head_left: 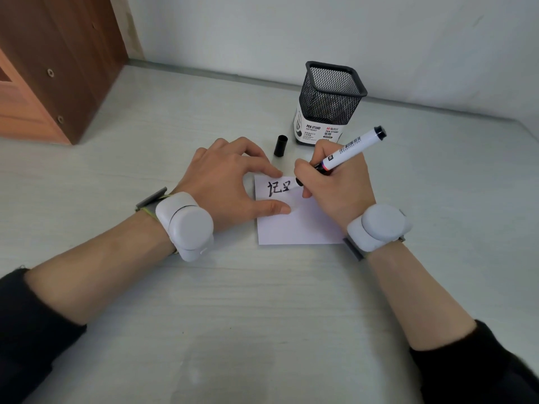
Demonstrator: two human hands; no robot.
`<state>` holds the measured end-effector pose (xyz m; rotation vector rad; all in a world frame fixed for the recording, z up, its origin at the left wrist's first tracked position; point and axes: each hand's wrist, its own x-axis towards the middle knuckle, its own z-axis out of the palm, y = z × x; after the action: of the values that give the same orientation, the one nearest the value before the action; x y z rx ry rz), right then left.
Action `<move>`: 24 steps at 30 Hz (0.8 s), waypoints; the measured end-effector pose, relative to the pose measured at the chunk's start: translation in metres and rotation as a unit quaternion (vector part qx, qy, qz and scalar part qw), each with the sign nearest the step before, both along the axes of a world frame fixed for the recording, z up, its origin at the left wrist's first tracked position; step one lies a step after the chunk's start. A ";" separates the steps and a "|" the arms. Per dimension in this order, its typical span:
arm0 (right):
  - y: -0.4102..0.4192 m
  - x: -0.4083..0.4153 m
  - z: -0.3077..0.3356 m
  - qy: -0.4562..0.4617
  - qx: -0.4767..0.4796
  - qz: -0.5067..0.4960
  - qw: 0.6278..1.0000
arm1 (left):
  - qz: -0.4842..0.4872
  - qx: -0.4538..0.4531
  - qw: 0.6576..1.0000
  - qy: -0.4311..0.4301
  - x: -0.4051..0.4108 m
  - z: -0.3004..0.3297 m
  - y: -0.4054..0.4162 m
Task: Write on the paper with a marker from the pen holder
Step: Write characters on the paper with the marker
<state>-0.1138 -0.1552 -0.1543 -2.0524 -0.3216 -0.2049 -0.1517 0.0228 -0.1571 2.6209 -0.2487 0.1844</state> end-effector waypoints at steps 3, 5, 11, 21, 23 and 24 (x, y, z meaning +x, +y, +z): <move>-0.003 0.002 0.002 0.004 0.012 -0.023 1.000 | 0.000 -0.002 1.000 0.003 0.000 0.000 0.000; -0.004 0.005 0.001 0.015 0.026 -0.023 0.999 | 0.000 -0.003 1.000 0.003 0.000 0.001 -0.001; -0.002 0.001 0.000 0.015 0.013 -0.009 1.000 | 0.001 -0.006 1.000 0.001 -0.001 0.001 -0.001; -0.002 0.002 0.004 -0.003 -0.004 -0.012 1.000 | 0.001 -0.006 1.000 0.003 -0.001 0.002 -0.001; -0.002 0.002 0.004 0.001 -0.007 -0.003 1.000 | 0.001 -0.004 1.000 0.002 -0.001 0.002 -0.001; -0.002 0.001 0.004 0.003 -0.006 -0.002 1.000 | 0.000 -0.004 1.000 0.003 -0.001 0.001 -0.001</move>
<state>-0.1127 -0.1572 -0.1502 -2.0652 -0.3167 -0.1994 -0.1526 0.0219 -0.1557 2.6132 -0.2464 0.1778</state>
